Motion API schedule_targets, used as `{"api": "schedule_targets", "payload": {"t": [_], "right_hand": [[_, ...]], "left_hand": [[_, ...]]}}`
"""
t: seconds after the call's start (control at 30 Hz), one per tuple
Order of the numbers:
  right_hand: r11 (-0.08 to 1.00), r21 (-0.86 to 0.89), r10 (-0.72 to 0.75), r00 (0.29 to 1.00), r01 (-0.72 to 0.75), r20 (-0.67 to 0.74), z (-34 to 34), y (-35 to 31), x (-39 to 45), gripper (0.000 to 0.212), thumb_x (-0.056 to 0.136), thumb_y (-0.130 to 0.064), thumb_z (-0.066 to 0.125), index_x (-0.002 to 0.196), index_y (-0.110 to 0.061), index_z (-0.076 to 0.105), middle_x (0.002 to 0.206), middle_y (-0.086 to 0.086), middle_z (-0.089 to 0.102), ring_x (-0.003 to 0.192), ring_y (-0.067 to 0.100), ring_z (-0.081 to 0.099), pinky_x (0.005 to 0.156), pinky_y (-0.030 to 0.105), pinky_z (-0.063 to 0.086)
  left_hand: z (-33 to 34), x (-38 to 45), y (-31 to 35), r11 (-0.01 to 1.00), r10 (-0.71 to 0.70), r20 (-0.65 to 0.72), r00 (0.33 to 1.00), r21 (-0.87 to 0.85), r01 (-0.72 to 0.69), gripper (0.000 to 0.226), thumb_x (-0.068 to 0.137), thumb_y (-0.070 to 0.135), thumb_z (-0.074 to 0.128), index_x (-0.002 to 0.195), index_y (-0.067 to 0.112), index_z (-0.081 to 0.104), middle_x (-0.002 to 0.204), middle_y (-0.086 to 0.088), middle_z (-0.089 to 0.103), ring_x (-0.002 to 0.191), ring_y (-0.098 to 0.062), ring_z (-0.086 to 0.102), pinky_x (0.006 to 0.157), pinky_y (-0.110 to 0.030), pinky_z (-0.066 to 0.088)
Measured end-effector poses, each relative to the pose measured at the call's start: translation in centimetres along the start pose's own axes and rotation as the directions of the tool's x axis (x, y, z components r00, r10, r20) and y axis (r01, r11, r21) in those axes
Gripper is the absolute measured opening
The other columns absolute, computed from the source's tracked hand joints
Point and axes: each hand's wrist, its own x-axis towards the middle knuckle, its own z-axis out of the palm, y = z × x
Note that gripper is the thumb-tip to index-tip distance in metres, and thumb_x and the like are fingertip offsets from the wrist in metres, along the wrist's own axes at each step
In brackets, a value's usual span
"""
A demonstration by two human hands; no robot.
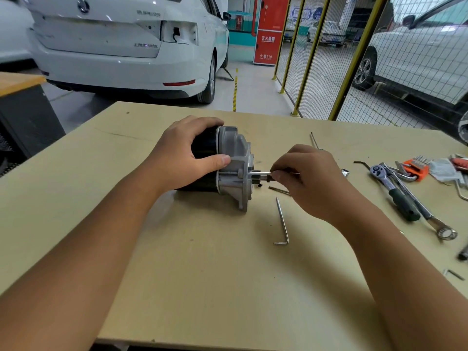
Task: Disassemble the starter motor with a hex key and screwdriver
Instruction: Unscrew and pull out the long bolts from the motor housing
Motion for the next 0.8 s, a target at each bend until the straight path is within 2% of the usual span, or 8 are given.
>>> {"api": "schedule_targets", "payload": {"t": [0.07, 0.2, 0.27, 0.4, 0.47, 0.57, 0.73, 0.8], "right_hand": [[1.0, -0.01, -0.006, 1.0, 0.006, -0.002, 0.01, -0.24, 0.04, 0.009, 0.092, -0.011, 0.07, 0.096, -0.013, 0.078, 0.088, -0.003, 0.059, 0.078, 0.013, 0.054, 0.071, 0.011, 0.037], [0.994, -0.098, 0.042, 0.999, -0.043, -0.01, -0.09, -0.48, -0.11, 0.006, 0.092, -0.024, 0.071, 0.093, -0.026, 0.077, 0.091, -0.013, 0.061, 0.09, 0.015, 0.058, 0.088, 0.049, 0.047], [0.994, -0.099, 0.046, 0.999, -0.048, -0.03, -0.21, -0.66, -0.16, 0.001, 0.09, -0.027, 0.074, 0.089, -0.028, 0.074, 0.091, -0.014, 0.061, 0.093, 0.016, 0.059, 0.09, 0.054, 0.046], [0.997, -0.069, 0.026, 0.999, -0.028, -0.03, 0.0, -0.51, -0.13, 0.005, 0.089, -0.026, 0.075, 0.089, -0.026, 0.071, 0.088, -0.013, 0.062, 0.091, 0.018, 0.061, 0.089, 0.049, 0.048], [1.0, -0.018, 0.003, 1.0, -0.004, -0.015, 0.1, -0.19, -0.14, 0.008, 0.089, -0.021, 0.075, 0.089, -0.022, 0.067, 0.081, -0.012, 0.062, 0.082, 0.013, 0.06, 0.079, 0.033, 0.049], [0.998, 0.063, -0.022, 1.0, 0.022, -0.015, 0.21, -0.16, -0.24, 0.009, 0.091, -0.018, 0.071, 0.088, -0.021, 0.064, 0.074, -0.013, 0.058, 0.073, 0.002, 0.054, 0.064, 0.011, 0.033], [0.999, 0.025, -0.042, 0.999, 0.042, -0.015, 0.55, -0.2, 0.05, 0.013, 0.097, -0.015, 0.064, 0.093, -0.012, 0.076, 0.08, -0.002, 0.059, 0.074, 0.014, 0.052, 0.067, 0.01, 0.033], [0.999, -0.008, -0.047, 0.999, 0.047, -0.018, 0.5, -0.36, 0.06, 0.013, 0.096, -0.017, 0.065, 0.092, -0.013, 0.077, 0.083, -0.002, 0.062, 0.078, 0.018, 0.057, 0.071, 0.02, 0.042]], "left_hand": [[-0.02, -0.02, 0.05, 1.0, -0.004, 0.001, 1.0, -0.001, 0.004, 0.071, 0.073, 0.053, 0.076, 0.139, 0.029, 0.061, 0.128, 0.006, 0.063, 0.121, -0.019, 0.057, 0.108, -0.045, 0.046], [-0.04, -0.04, 0.14, 1.0, -0.001, 0.004, 1.0, -0.004, 0.002, 0.071, 0.074, 0.053, 0.076, 0.139, 0.03, 0.061, 0.129, 0.007, 0.062, 0.122, -0.019, 0.056, 0.108, -0.045, 0.046], [-0.07, -0.05, 0.12, 1.0, -0.004, 0.006, 1.0, -0.005, 0.004, 0.071, 0.074, 0.053, 0.075, 0.139, 0.03, 0.06, 0.129, 0.007, 0.062, 0.122, -0.019, 0.056, 0.108, -0.045, 0.047], [-0.11, -0.07, 0.12, 1.0, -0.007, 0.008, 1.0, 0.0, 0.007, 0.071, 0.074, 0.054, 0.075, 0.139, 0.03, 0.06, 0.129, 0.006, 0.062, 0.122, -0.02, 0.056, 0.107, -0.047, 0.047], [-0.08, -0.1, 0.15, 1.0, -0.009, 0.01, 1.0, -0.004, 0.009, 0.071, 0.074, 0.054, 0.075, 0.14, 0.031, 0.06, 0.129, 0.006, 0.062, 0.121, -0.02, 0.056, 0.107, -0.048, 0.047], [-0.06, -0.11, 0.13, 1.0, -0.007, 0.011, 1.0, -0.003, 0.007, 0.072, 0.074, 0.053, 0.075, 0.14, 0.03, 0.06, 0.129, 0.006, 0.062, 0.122, -0.02, 0.056, 0.107, -0.047, 0.047], [-0.11, -0.09, 0.09, 1.0, 0.0, 0.011, 1.0, -0.002, 0.0, 0.074, 0.072, 0.053, 0.077, 0.14, 0.028, 0.061, 0.128, 0.006, 0.063, 0.121, -0.02, 0.057, 0.108, -0.047, 0.046], [-0.14, -0.08, 0.17, 1.0, -0.002, 0.011, 1.0, -0.001, 0.002, 0.077, 0.069, 0.053, 0.079, 0.14, 0.029, 0.061, 0.129, 0.007, 0.062, 0.122, -0.02, 0.056, 0.108, -0.046, 0.046]]}}
